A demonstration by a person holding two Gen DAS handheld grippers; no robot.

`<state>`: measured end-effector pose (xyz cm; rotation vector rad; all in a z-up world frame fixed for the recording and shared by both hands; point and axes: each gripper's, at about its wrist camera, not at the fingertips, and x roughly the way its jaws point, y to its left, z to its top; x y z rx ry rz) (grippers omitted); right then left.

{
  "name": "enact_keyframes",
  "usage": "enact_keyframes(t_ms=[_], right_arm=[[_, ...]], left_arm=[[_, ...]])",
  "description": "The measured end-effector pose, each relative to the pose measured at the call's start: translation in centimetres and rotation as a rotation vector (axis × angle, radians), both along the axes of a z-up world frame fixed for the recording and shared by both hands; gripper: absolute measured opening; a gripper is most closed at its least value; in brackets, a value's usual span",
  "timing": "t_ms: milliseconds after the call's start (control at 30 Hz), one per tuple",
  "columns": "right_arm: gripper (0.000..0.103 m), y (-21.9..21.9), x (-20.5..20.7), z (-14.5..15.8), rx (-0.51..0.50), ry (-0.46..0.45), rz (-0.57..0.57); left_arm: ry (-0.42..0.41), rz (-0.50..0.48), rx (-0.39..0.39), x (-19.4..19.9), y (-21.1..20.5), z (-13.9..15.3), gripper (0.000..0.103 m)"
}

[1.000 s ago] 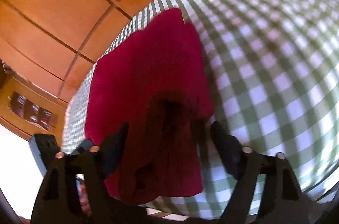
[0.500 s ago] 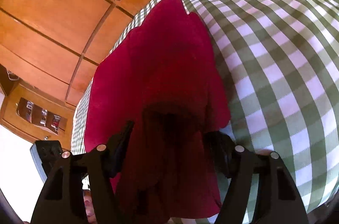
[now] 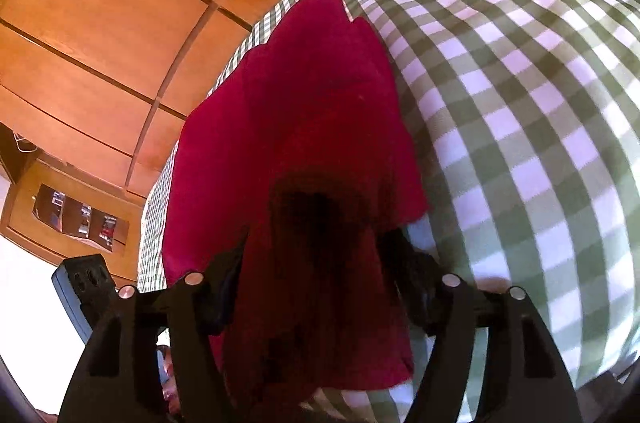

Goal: Fold small clothes

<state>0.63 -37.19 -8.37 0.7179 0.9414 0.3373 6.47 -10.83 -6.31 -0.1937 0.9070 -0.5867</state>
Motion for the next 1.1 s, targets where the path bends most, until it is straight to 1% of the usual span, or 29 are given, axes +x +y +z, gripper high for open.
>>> enact_keyframes(t_ms=[133, 300, 367, 433, 533, 567, 733, 900, 1100], right_arm=[[0.068, 0.1, 0.5, -0.2, -0.004, -0.003, -0.003], [0.069, 1.3, 2.0, 0.0, -0.051, -0.018, -0.011], [0.068, 1.6, 2.3, 0.2, -0.067, -0.021, -0.005], [0.059, 1.8, 2.4, 0.5, -0.064, -0.028, 0.005], [0.050, 2.2, 2.1, 1.1, -0.091, -0.048, 0.015], [0.049, 2.3, 2.0, 1.3, -0.102, -0.059, 0.015], [0.045, 3.9, 1.5, 3.1, -0.194, -0.135, 0.024], [0.044, 5.0, 1.6, 4.3, -0.213, -0.198, 0.043], [0.043, 6.8, 3.1, 5.0, -0.176, -0.264, 0.067]], left_arm=[[0.002, -0.006, 0.000, 0.4, 0.0, -0.2, 0.076], [-0.004, -0.017, 0.015, 0.1, -0.1, -0.1, 0.076], [-0.007, -0.024, 0.024, 0.2, -0.1, 0.0, 0.072], [-0.014, -0.029, 0.034, 0.1, 0.0, 0.2, 0.068], [-0.029, -0.034, 0.042, 0.2, 0.0, 0.8, 0.061], [-0.035, -0.004, 0.050, 0.3, 0.0, 1.0, 0.058], [-0.092, -0.009, 0.075, 0.1, -0.2, 2.5, 0.052], [-0.151, 0.009, 0.092, 0.0, 0.2, 3.9, 0.049], [-0.242, 0.051, 0.117, 0.3, 1.2, 5.5, 0.049]])
